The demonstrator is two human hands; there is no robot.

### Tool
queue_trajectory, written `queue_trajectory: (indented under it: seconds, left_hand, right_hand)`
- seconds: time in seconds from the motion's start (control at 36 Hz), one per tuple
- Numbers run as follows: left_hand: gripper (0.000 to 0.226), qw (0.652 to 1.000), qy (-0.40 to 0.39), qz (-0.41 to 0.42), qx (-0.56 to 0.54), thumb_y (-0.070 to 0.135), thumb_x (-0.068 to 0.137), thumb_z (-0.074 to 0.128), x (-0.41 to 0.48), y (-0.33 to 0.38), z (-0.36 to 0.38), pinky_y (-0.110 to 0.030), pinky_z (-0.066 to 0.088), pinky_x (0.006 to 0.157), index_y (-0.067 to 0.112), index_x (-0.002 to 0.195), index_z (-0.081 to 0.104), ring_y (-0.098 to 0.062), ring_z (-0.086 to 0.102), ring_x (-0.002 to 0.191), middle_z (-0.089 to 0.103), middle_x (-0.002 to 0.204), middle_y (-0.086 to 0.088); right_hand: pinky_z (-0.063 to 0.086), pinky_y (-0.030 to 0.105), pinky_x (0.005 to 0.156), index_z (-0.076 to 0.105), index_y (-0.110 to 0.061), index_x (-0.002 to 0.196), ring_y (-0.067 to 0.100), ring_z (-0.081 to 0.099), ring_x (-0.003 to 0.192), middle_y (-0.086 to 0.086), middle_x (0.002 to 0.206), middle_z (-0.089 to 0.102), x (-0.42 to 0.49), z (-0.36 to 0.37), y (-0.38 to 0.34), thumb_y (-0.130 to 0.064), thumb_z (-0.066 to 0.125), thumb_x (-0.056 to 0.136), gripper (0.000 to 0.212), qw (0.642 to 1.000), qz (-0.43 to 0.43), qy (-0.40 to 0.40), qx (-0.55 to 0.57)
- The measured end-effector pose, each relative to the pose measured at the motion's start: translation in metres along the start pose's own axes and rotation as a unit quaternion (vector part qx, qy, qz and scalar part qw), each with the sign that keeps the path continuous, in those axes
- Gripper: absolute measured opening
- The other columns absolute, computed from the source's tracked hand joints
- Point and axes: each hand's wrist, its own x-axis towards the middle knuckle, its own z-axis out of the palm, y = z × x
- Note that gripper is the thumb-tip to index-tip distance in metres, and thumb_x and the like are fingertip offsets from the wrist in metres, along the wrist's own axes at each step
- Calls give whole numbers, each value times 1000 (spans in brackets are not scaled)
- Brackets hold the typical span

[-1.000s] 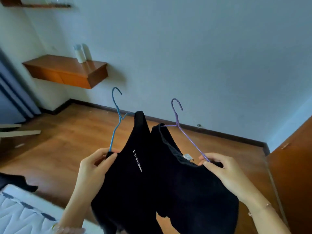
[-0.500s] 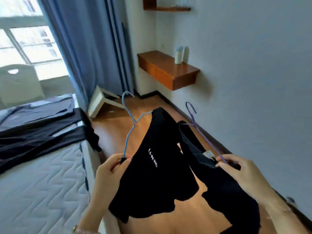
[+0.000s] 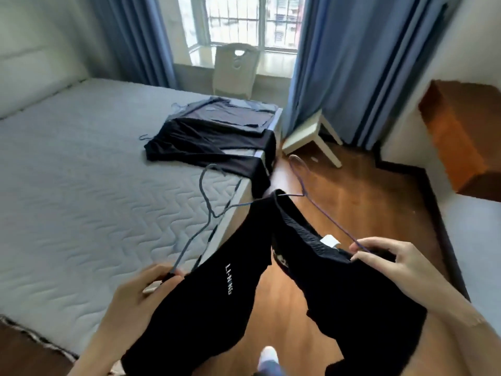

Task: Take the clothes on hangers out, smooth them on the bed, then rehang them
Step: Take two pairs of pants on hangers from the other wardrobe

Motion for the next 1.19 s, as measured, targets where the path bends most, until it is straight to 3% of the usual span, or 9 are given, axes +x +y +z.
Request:
queue_trajectory:
  seconds: [0.08,0.17,0.22,0.28,0.44,0.58,0.81,0.94,1.19]
  left_hand:
    - [24,998,48,-29,-25,3,84,62,11,-11,-17,2,40,63,21,73,71,9,61,71,69,81,7]
    - [31,995,76,-42,-45,60,70,67,28,-28,-43,1,40,67,31,78,70,11,60,70,69,82,8]
    - [55,993,115,-35,-8,82,54,59,41,-43,-63,5,37,70,35,80,69,18,58,74,68,84,12]
    - [45,990,130,-33,51,75,66,55,51,-54,-83,3,38,73,36,84,68,15,59,79,67,88,10]
    - [11,953,232,-66,181,54,81,45,69,-92,-133,-4,33,80,53,84,56,15,52,86,57,95,15]
    - [43,898,362,-167,188,18,91,57,80,-150,-167,-14,37,81,60,81,51,2,57,87,58,93,22]
    - [18,833,407,-330,177,33,94,48,121,-209,-224,-32,40,75,41,80,55,-23,59,90,62,91,6]
    - [35,773,478,-383,165,29,95,48,165,-270,-255,-9,36,62,52,69,53,-17,55,79,63,85,8]
    - [23,711,498,-472,154,37,95,41,235,-426,-286,-39,47,72,33,85,60,-29,60,86,67,89,4]
  right_hand:
    - [46,1,69,76,-40,83,-8,66,74,-14,85,78,64,1,-15,-25,74,85,16,997,-50,-59,-12]
    - [48,4,70,76,-47,82,-8,66,74,-13,88,78,131,8,-38,-74,69,65,32,986,-111,-124,-31]
    - [46,0,71,73,-55,75,-11,65,73,-21,83,77,179,16,-58,-44,75,80,13,974,-136,-173,-55]
    - [44,-4,72,70,-62,69,-16,63,73,-31,75,73,226,25,-81,-13,72,85,51,961,-169,-201,-83]
    - [43,5,81,70,-46,70,-12,65,79,-33,78,72,361,79,-135,-19,70,89,33,922,-241,-247,-173]
    - [49,35,90,65,-57,74,12,66,86,-35,86,67,460,153,-188,-19,62,93,43,893,-292,-229,-255]
    - [43,30,93,67,-36,84,11,63,97,-18,84,70,576,293,-271,-23,56,98,22,886,-318,-235,-243]
    - [40,25,93,63,-41,70,8,63,94,-26,75,69,662,412,-292,-21,57,96,33,872,-299,-290,-255]
    - [38,34,97,75,-19,100,23,63,111,-1,99,73,753,580,-268,-22,54,99,21,856,-299,-291,-304]
